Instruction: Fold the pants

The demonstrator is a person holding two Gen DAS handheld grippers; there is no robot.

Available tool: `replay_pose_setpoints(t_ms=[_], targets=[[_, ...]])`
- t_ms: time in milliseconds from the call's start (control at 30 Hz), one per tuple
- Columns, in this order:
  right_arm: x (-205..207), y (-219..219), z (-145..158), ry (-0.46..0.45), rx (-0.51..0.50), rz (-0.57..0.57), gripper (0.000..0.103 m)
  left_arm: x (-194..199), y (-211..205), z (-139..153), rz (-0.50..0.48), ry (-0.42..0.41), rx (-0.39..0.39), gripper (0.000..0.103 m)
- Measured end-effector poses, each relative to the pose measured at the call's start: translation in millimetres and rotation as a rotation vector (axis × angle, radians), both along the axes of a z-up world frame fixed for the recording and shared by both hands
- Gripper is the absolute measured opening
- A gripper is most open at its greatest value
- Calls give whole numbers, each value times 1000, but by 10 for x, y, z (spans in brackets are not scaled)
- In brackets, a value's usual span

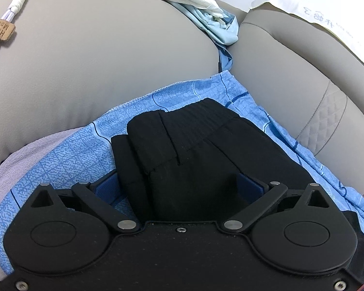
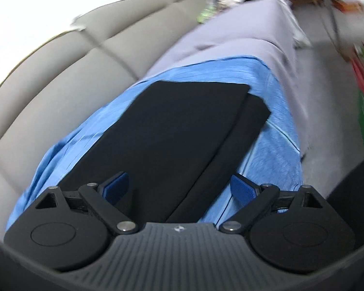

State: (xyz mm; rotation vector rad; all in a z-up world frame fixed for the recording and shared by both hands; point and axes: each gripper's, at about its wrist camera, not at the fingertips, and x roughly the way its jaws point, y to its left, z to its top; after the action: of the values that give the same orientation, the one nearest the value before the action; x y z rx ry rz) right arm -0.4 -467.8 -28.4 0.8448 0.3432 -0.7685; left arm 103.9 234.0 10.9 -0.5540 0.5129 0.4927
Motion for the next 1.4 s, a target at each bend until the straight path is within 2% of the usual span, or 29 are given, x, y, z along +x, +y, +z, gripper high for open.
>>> replay_pose_setpoints(t_ms=[33,100,200,267,367,500,533,600,700,800,867,1000,1067,1233,1333,1400], targets=[[1,-54,-9,-12,9,-14,93,-5,-6,3,7,1,4,97],[-3,-107,27,-37,-20,-24,92,-26,-32,13,36,5,17,77],[4,-148,109,-54,-91,0,92,-82,-13,24,74,5,11,58],[-1,-249,81,-49,-54,-19,89,-129,14,34,82,-6,-15,56],[-34,-430,-42,-90,30,-45,86,-144,33,32,69,-5,-21,57],[40,-406,34,-97,-21,-16,80,-149,11,41,24,-12,-30,71],[39,-370,70,-110,-34,7,75,-156,14,40,17,-18,-40,72],[106,-387,98,-99,-39,28,73,-157,29,37,8,-25,-54,76],[158,-377,139,-14,-59,-62,77,-148,36,30,0,-34,-64,81],[139,-318,136,72,-78,-159,95,-128,24,28,0,-31,-56,82],[112,-348,67,77,-35,-151,97,-108,15,26,1,-29,-47,83],[-10,-550,-161,10,195,-105,97,-88,0,25,-6,-24,-34,85],[-94,-574,-194,-64,238,-69,92,-92,-1,25,-4,-26,-35,85],[-118,-525,-13,-117,148,37,89,-126,24,20,4,-35,-47,81],[-88,-501,94,-167,126,81,83,-154,30,20,20,-35,-48,73],[-39,-496,150,-153,108,86,83,-162,34,19,26,-36,-53,72]])
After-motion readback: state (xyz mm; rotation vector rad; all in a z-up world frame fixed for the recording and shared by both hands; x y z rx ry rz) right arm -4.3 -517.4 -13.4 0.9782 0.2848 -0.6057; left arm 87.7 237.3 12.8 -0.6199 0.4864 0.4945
